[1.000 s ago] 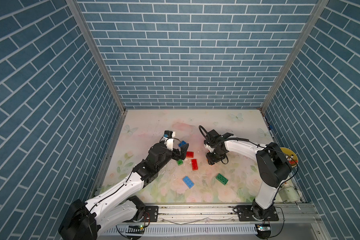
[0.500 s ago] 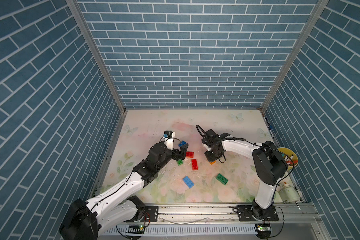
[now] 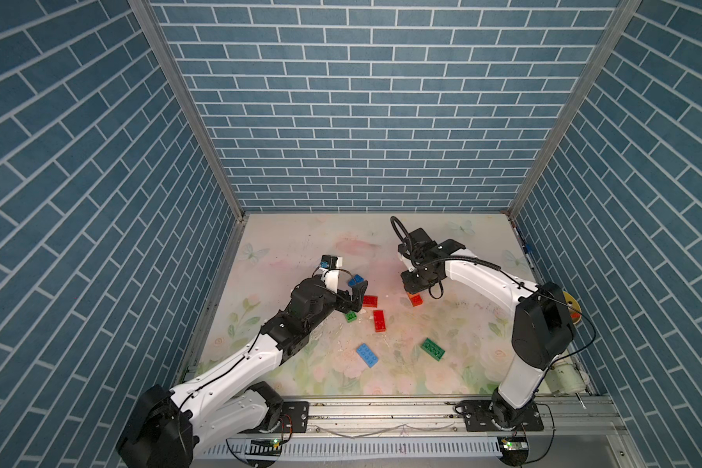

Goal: Assemble a rectangle with lego
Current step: Pick up the lego brick from the center of the board, then assemble the lego brick with the lego brick.

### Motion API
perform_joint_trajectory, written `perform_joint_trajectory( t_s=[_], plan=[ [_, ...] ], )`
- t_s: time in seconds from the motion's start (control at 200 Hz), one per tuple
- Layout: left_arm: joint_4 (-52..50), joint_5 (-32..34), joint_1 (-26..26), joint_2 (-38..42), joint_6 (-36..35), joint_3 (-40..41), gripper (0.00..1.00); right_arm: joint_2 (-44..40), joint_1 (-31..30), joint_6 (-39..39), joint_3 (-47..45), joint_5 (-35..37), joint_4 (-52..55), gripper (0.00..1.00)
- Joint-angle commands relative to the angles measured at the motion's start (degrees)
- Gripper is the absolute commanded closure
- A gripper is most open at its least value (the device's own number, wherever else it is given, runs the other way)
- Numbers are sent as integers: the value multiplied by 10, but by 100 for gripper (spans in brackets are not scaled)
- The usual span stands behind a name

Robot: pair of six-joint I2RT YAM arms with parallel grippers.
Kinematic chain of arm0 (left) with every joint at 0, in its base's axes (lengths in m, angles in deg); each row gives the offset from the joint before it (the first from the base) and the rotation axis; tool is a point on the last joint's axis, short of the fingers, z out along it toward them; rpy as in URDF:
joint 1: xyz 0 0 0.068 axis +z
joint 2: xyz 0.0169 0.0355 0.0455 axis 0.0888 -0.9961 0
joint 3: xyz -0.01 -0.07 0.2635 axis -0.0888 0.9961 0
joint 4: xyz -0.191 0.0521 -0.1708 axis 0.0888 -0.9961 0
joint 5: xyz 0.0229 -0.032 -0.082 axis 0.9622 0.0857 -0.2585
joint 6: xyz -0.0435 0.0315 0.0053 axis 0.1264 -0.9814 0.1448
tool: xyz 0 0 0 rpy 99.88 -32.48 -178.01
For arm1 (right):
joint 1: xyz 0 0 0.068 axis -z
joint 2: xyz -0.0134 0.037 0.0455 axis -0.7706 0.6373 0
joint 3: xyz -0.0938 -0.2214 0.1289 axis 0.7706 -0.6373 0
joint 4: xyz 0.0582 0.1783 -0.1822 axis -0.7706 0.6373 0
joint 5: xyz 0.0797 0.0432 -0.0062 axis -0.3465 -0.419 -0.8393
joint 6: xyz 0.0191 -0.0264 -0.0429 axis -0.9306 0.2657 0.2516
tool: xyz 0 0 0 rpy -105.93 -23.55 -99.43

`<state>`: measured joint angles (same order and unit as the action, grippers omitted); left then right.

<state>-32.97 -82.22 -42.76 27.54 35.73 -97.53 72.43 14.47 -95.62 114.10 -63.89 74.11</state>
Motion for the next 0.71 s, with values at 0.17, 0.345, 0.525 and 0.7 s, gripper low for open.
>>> perform_joint_trajectory(
  t_s=[0.17, 0.345, 0.525, 0.7],
  plan=[
    [16, -24, 4, -27, -27, -11, 0, 69, 23, -1, 42, 18, 38, 76],
    [24, -21, 4, -34, -29, -3, 0, 86, 25, -1, 33, 27, 20, 77],
    [21, -23, 4, -48, -29, -8, 0, 96, 24, -3, 15, 40, -12, 78],
    [19, -19, 4, -49, -30, -7, 0, 105, 25, -7, 5, 35, -27, 79]
  ],
)
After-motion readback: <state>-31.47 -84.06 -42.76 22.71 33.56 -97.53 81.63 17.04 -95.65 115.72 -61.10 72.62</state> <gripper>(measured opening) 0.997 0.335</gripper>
